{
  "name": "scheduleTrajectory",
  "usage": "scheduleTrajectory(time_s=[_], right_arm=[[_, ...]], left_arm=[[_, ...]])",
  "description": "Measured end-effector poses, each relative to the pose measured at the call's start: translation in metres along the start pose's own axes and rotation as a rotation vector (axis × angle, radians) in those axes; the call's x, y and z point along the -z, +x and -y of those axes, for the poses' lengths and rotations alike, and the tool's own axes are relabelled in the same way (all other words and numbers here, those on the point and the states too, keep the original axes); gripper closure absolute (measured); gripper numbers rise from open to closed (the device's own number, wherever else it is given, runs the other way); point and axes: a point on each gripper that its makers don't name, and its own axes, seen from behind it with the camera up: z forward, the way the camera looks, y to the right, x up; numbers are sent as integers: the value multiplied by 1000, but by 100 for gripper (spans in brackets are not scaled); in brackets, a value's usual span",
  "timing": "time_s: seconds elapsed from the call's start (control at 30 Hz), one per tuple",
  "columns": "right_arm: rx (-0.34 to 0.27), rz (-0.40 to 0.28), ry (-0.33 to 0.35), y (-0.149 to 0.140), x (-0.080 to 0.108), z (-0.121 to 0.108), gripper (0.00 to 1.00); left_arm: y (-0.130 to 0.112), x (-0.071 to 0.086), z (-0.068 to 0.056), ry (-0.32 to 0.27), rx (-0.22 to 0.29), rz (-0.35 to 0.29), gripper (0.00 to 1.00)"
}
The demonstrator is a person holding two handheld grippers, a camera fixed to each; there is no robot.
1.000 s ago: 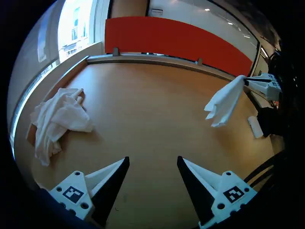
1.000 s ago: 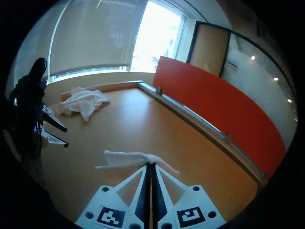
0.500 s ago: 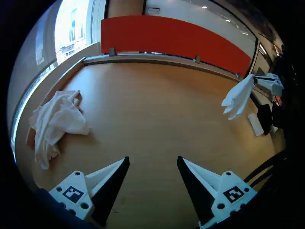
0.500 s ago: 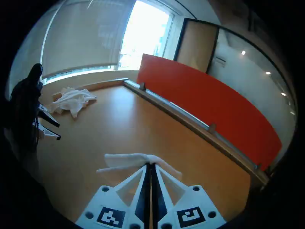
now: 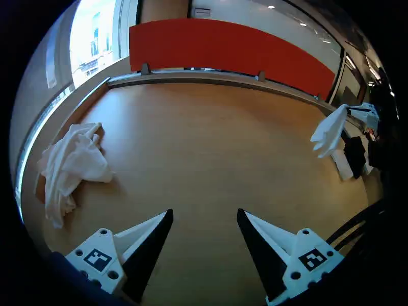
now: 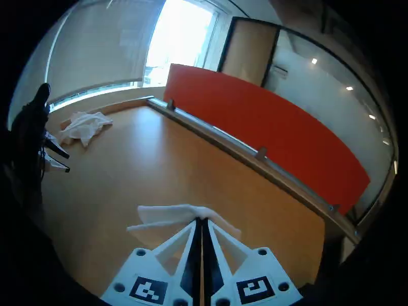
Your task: Fold towel
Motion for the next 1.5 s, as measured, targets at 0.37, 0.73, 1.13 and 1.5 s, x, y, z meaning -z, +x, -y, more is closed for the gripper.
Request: scheduleTrajectory(time_s=[0.37, 0.73, 1.13, 1.5], right_arm=[[-22, 42, -64, -35, 19, -60, 98], [-35, 83, -125, -65, 36, -113, 98], [-50, 141, -165, -100, 43, -152, 98], [-45, 169, -172, -116, 50, -160, 98]], left_arm=[[4, -4, -9, 7, -4, 5, 7], [7, -6, -15, 11, -15, 9, 7], [9, -6, -22, 14, -28, 15, 7], [10, -5, -30, 13, -36, 18, 7]])
